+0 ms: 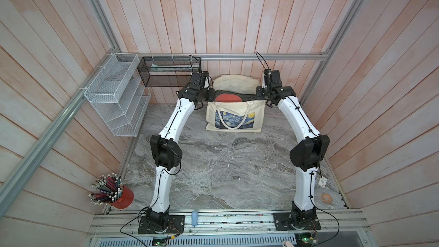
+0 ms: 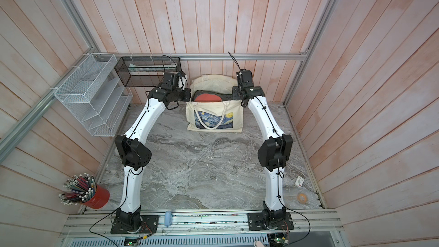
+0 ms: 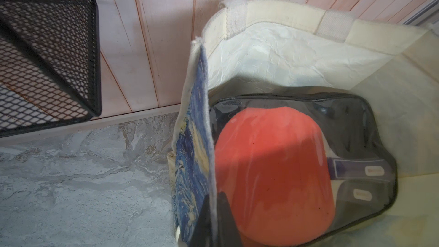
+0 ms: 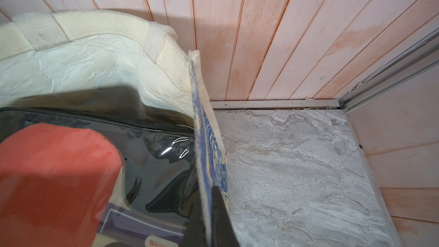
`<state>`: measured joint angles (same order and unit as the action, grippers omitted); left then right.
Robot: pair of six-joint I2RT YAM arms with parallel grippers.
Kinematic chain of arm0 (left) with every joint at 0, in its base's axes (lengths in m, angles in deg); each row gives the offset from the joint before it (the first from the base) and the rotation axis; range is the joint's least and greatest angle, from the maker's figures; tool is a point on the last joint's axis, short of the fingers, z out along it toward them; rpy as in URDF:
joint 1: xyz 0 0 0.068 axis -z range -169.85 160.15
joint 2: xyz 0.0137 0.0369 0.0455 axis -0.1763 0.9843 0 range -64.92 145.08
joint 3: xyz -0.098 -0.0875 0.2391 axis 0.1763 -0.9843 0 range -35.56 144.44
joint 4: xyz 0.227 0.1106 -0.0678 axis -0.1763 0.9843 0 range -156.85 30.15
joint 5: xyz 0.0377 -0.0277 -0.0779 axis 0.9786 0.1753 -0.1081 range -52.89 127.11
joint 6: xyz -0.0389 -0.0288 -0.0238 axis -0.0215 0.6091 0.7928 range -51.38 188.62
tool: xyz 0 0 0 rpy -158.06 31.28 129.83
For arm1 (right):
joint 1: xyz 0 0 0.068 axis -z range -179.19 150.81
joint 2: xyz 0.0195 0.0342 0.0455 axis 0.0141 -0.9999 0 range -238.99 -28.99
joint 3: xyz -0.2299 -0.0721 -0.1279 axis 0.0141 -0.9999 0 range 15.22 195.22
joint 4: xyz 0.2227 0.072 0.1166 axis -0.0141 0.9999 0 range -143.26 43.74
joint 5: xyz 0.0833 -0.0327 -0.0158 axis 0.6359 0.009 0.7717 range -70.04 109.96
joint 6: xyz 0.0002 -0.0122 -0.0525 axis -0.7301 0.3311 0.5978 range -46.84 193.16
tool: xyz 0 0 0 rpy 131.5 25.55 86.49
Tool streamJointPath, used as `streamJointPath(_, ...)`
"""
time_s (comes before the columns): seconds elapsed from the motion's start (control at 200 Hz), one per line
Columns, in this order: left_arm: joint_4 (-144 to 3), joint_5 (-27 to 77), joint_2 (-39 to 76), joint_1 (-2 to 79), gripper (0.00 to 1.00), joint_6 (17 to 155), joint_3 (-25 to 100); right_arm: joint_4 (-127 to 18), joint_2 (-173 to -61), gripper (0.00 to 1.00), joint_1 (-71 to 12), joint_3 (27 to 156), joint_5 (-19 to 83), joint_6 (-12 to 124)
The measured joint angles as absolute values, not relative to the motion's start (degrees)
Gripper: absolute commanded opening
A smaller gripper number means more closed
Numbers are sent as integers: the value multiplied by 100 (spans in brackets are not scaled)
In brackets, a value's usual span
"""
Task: Remove the ping pong set from the canvas bag
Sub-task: Pick up the canvas bag from the center of the board.
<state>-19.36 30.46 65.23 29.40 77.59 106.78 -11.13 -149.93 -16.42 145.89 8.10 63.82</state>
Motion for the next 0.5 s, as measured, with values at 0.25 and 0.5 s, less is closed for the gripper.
streamJointPath(0.25,-1444,3054,6348,2944,0,7650,10834,-938,-14807,0,-1763,14609,867,6559)
streamJointPath(0.5,-708,3341,5292,3126,0,7563,10141,-606,-13795,0,-2117,13676,900,6561)
